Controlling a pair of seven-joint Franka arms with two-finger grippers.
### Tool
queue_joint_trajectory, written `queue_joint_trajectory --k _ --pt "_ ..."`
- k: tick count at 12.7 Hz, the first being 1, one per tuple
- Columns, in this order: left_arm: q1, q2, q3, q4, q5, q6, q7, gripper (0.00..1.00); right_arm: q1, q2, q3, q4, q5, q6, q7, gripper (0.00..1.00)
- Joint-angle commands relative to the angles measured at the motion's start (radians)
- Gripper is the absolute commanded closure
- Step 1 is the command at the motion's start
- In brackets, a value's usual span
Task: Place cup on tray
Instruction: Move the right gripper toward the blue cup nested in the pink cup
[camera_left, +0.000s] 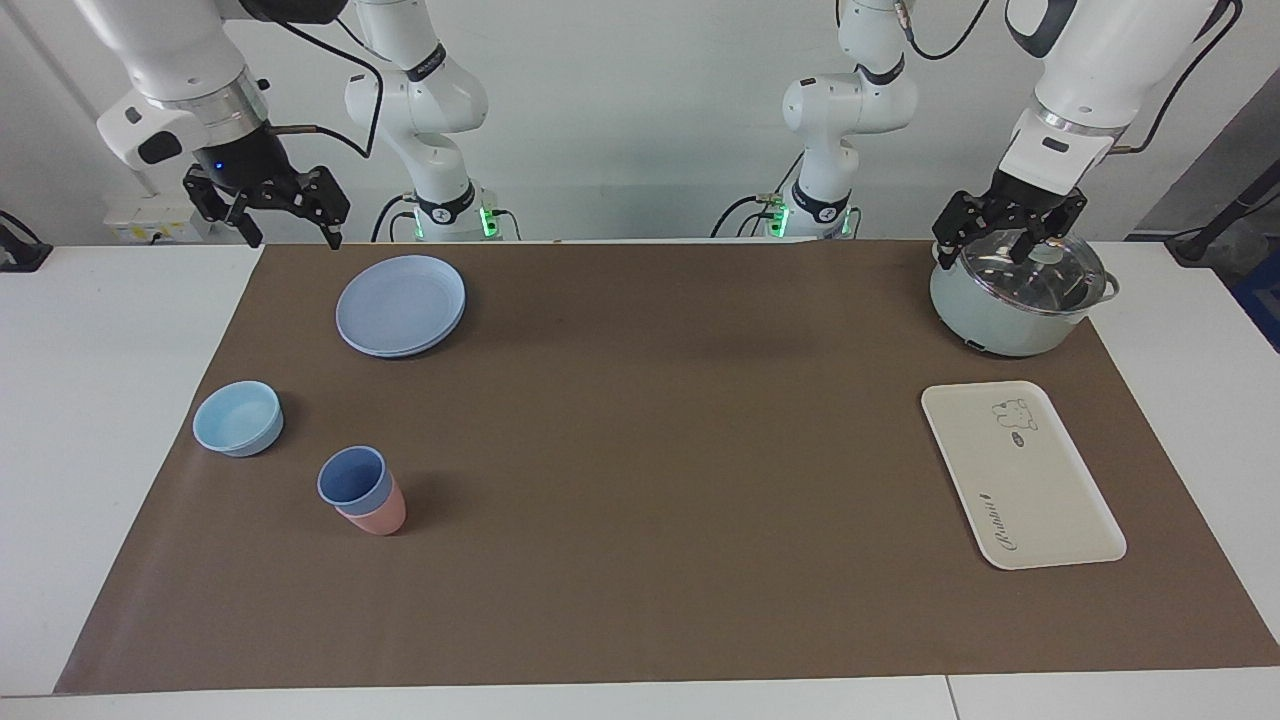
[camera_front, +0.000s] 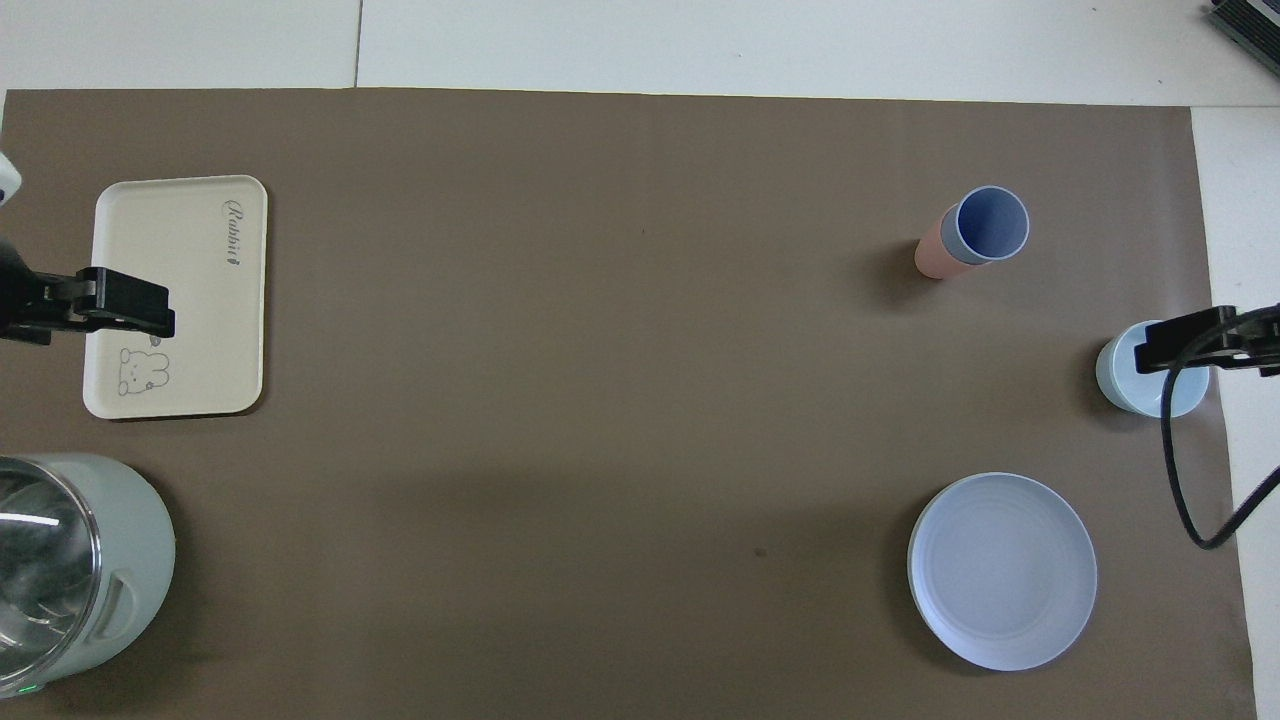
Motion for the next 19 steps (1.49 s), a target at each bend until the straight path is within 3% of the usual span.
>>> queue_joint_trajectory --k 1,5,8,13,16,19 --pt "0.005 0.028 -0.002 0.034 0.009 -0.019 0.017 0.0 -0.009 -0.001 0.004 -0.001 0.01 -0.004 -0.019 0.0" --pt "0.007 0.012 -0.002 0.006 0.009 -0.032 0.011 0.0 -0.018 -0.013 0.004 -0.027 0.022 -0.001 -0.019 0.0" --pt "0.007 0.006 -0.002 -0.005 0.009 -0.032 0.008 0.0 -0.021 -0.036 0.003 -0.092 0.032 0.105 -0.14 0.0" --pt "0.007 0.006 -0.002 -0.005 0.009 -0.032 0.008 0.0 -0.116 -0.111 -0.002 -0.404 0.25 0.539 -0.584 0.0" --pt "0.007 0.006 -0.002 -0.005 0.009 -0.032 0.008 0.0 -0.185 -0.073 -0.002 -0.466 0.431 0.65 -0.879 0.0" --pt "0.007 0.006 -0.002 -0.005 0.009 -0.032 0.008 0.0 -0.26 0.033 -0.002 -0.478 0.655 0.697 -1.25 0.0"
